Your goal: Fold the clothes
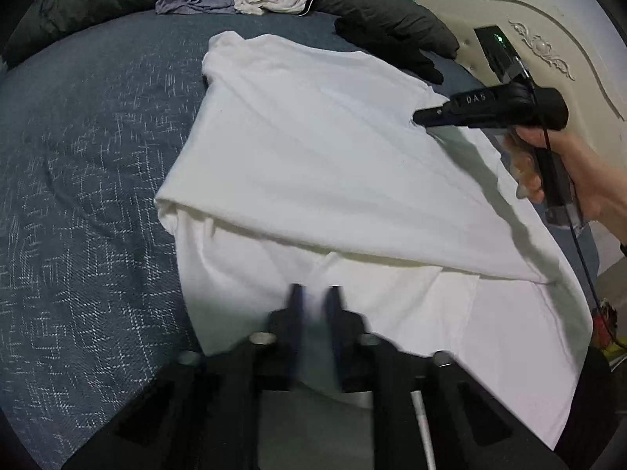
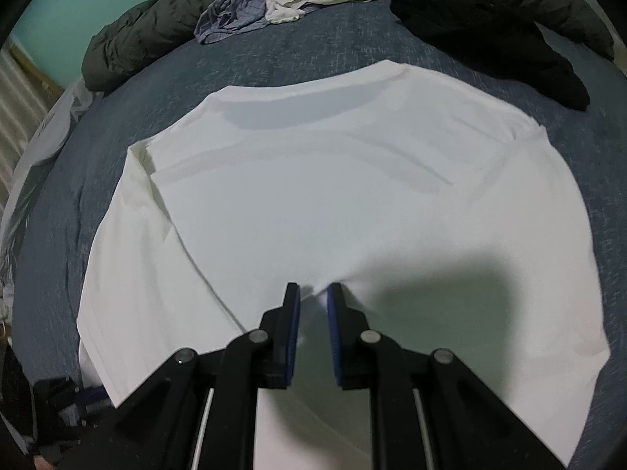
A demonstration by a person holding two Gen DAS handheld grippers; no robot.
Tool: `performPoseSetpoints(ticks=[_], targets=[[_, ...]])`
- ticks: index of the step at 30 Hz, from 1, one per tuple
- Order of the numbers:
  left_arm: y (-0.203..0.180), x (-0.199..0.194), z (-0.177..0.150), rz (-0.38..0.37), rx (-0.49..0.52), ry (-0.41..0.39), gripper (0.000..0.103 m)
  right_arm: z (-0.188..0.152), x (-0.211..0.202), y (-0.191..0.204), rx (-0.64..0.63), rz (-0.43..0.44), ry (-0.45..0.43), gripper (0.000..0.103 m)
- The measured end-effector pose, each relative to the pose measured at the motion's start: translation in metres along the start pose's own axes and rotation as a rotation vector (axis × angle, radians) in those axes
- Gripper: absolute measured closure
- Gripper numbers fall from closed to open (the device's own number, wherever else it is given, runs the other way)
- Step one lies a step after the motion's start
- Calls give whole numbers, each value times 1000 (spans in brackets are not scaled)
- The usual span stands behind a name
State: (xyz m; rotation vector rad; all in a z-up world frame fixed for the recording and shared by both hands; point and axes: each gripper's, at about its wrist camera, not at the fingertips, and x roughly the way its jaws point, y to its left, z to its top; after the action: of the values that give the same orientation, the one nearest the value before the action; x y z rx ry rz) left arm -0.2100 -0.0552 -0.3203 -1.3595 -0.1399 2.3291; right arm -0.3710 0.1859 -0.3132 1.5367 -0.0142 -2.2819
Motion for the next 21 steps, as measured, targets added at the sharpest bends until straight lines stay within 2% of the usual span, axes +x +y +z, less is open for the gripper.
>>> performPoseSetpoints(ticks=[6,9,16,21], targets=[[4,-18,-1,-2,-15,-51,102,-9,-11,-10,20,-4,-20,90],[8,-16,-1,-8,-30,-46,102,-12,-19,-13,26,13,-29,90],[5,-7,-1,2,-22,-21,102,-32,-9,10,-121,-21,80,88],[7,-8,-4,7,-21,-17,102,-29,3,26,-156,20,77,87]])
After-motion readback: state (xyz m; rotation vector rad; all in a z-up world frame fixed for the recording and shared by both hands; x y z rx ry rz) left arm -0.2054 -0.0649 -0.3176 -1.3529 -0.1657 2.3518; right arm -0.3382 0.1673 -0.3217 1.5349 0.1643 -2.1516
